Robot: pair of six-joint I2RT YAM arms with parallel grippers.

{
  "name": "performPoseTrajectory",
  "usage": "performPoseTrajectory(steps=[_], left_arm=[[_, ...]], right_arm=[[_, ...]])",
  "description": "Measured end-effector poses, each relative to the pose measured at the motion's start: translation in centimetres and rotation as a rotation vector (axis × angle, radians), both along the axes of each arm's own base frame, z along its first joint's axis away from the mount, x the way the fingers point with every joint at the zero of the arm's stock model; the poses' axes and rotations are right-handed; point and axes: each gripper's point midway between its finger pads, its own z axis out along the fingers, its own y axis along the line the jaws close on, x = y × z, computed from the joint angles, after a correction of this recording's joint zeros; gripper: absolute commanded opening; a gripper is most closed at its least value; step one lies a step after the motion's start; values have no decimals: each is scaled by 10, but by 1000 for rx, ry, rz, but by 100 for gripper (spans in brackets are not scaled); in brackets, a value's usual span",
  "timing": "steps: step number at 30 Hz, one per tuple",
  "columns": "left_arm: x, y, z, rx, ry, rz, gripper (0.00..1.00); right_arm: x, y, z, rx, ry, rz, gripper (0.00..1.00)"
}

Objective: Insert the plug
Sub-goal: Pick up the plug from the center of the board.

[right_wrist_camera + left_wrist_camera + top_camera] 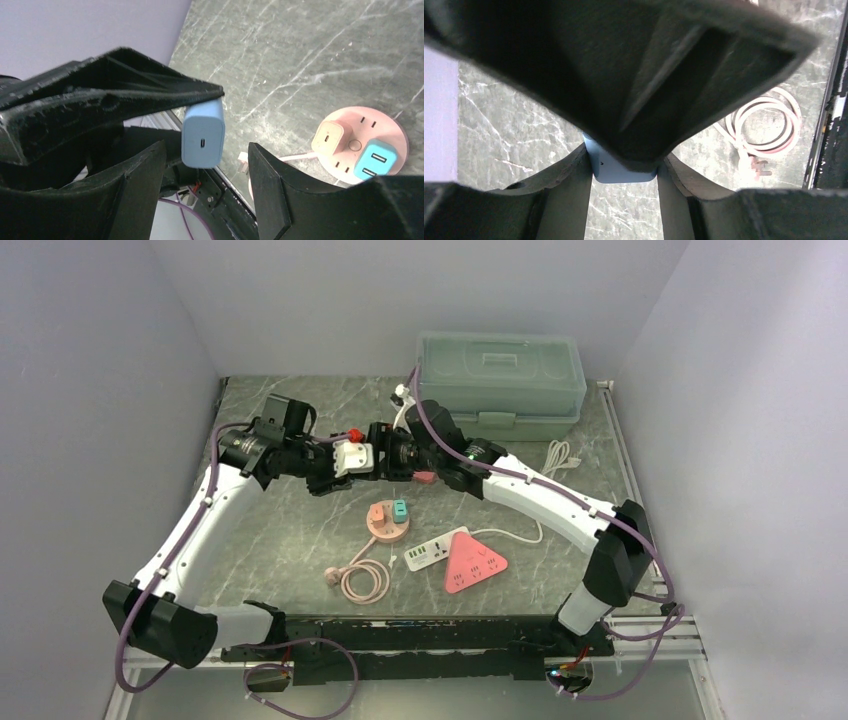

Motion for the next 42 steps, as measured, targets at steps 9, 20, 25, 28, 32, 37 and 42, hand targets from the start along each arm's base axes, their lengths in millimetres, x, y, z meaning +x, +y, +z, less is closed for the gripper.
performPoseTrajectory(steps=[9, 20, 25, 28, 32, 37, 42], left_arm=[[-12, -13, 4, -46, 47, -11, 0], [-9, -10, 3, -48, 83, 59, 4], [-8, -13, 2, -51, 91, 62, 98], [-8, -14, 3, -65, 101, 77, 100], [-8, -14, -2, -71, 152, 129, 100], [-1, -11, -41, -21, 337, 228, 100], [12, 6, -86, 0, 566, 396, 100]], right_arm=[[7, 8, 12, 57, -37, -19, 37], [-1, 12, -11, 48, 7, -3, 42], [-1, 13, -10, 55, 16, -8, 2], [5, 6, -15, 23, -14, -10, 0], [19, -18, -32, -96, -84, -14, 0], [36, -61, -38, -262, -249, -7, 0], [20, -94, -35, -375, -478, 127, 0]])
